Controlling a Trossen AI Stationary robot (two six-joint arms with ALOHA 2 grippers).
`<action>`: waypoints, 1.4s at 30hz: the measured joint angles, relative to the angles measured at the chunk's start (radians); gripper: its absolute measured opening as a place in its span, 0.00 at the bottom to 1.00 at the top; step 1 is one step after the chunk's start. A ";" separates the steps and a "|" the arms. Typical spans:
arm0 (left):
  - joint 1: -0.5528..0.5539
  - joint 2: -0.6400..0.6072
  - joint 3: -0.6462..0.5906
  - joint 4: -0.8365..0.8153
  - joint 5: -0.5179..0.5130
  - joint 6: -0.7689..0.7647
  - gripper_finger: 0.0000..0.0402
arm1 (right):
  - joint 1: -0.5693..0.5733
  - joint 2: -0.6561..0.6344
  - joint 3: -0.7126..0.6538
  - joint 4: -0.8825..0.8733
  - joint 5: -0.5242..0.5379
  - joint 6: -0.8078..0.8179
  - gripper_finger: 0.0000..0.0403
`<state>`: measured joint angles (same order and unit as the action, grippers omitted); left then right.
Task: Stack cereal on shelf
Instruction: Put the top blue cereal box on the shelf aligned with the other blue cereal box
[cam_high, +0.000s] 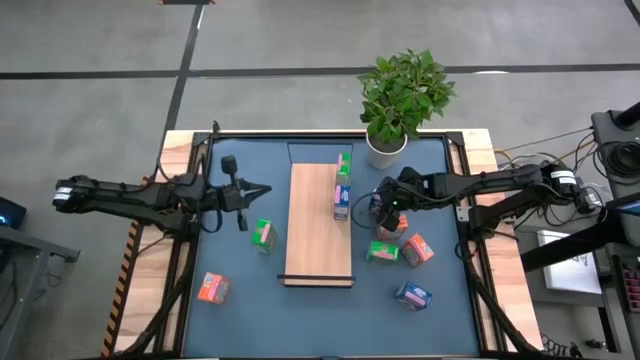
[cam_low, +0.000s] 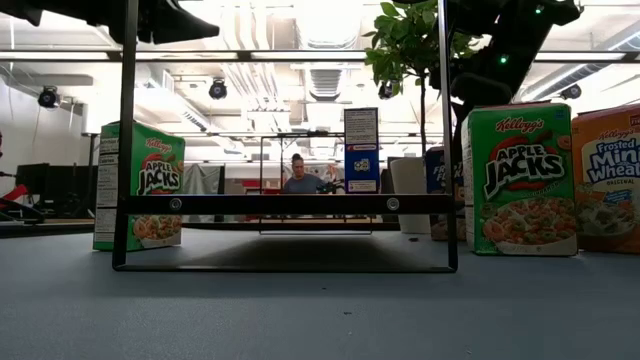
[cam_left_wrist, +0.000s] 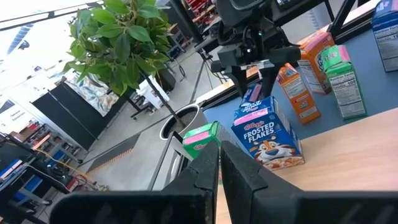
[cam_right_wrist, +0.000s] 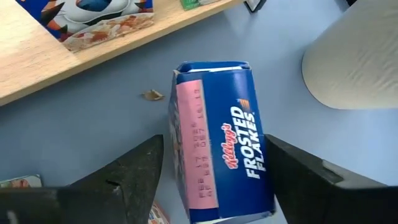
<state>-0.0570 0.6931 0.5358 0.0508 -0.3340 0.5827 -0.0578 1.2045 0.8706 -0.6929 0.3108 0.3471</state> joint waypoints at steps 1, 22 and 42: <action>0.000 0.002 0.000 0.000 0.000 0.000 0.00 | 0.000 0.000 0.003 -0.002 -0.002 0.000 0.60; 0.000 0.003 0.000 0.001 0.000 0.000 0.00 | 0.000 -0.005 0.043 -0.005 -0.024 0.049 0.33; 0.000 0.003 0.000 0.000 0.000 -0.001 0.00 | 0.071 -0.006 0.486 -0.313 -0.184 0.290 0.26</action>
<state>-0.0573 0.6964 0.5358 0.0513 -0.3336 0.5819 0.0129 1.1987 1.3570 -1.0055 0.1265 0.6374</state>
